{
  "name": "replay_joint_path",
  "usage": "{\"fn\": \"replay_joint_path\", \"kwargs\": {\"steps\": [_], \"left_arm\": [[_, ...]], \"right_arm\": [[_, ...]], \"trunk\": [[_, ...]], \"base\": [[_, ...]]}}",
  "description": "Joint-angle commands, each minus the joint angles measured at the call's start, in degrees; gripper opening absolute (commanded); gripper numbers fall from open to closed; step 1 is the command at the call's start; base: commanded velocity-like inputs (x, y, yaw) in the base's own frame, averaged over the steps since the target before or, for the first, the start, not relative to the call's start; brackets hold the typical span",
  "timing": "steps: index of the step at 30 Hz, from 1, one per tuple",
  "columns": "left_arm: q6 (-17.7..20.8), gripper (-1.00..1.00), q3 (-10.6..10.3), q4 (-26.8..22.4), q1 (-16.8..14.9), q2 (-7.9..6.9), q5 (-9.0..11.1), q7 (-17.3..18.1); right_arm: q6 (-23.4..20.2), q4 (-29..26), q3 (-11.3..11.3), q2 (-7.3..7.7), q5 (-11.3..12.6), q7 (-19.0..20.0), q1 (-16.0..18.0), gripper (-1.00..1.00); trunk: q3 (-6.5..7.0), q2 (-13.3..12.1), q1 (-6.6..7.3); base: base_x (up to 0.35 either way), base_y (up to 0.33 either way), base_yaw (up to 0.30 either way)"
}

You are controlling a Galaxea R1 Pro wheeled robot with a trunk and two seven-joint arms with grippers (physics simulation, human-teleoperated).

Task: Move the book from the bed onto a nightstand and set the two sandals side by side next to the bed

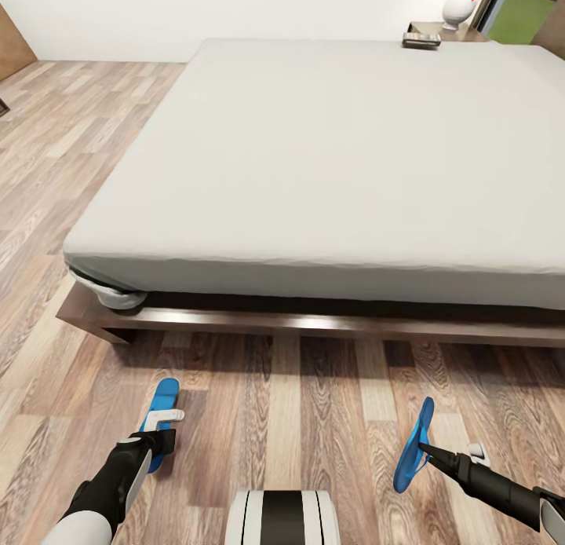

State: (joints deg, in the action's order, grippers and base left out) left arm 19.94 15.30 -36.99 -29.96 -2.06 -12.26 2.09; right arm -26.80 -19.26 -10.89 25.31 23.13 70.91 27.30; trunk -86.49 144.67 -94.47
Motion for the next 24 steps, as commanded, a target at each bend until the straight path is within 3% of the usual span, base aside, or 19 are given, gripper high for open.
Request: {"fn": "replay_joint_path", "kwargs": {"steps": [1, 5, 11, 24], "left_arm": [[0.3, -1.00, 0.2, -0.1, 0.0, 0.03, -0.6, 0.3], [0.3, -1.00, 0.2, -0.1, 0.0, 0.03, -0.6, 0.3], [0.3, -1.00, 0.2, -0.1, 0.0, 0.03, -0.6, 0.3], [0.2, -1.00, 0.2, -0.2, 0.0, 0.03, -0.5, 0.3]], "right_arm": [[-0.5, 0.0, -0.1, 0.00, 0.2, 0.1, 0.0, -1.00], [-0.5, 0.0, -0.1, 0.00, 0.2, 0.1, 0.0, -1.00], [-0.5, 0.0, -0.1, 0.00, 0.2, 0.1, 0.0, -1.00], [-0.5, 0.0, -0.1, 0.00, 0.2, 0.1, 0.0, -1.00]], "trunk": [[-0.03, 0.0, 0.01], [-0.03, 0.0, 0.01], [-1.36, 0.1, -0.15], [-1.36, 0.1, -0.15]], "base": [[0.000, 0.000, 0.000], [0.000, 0.000, 0.000], [0.000, 0.000, 0.000], [0.057, 0.053, 0.000]]}}
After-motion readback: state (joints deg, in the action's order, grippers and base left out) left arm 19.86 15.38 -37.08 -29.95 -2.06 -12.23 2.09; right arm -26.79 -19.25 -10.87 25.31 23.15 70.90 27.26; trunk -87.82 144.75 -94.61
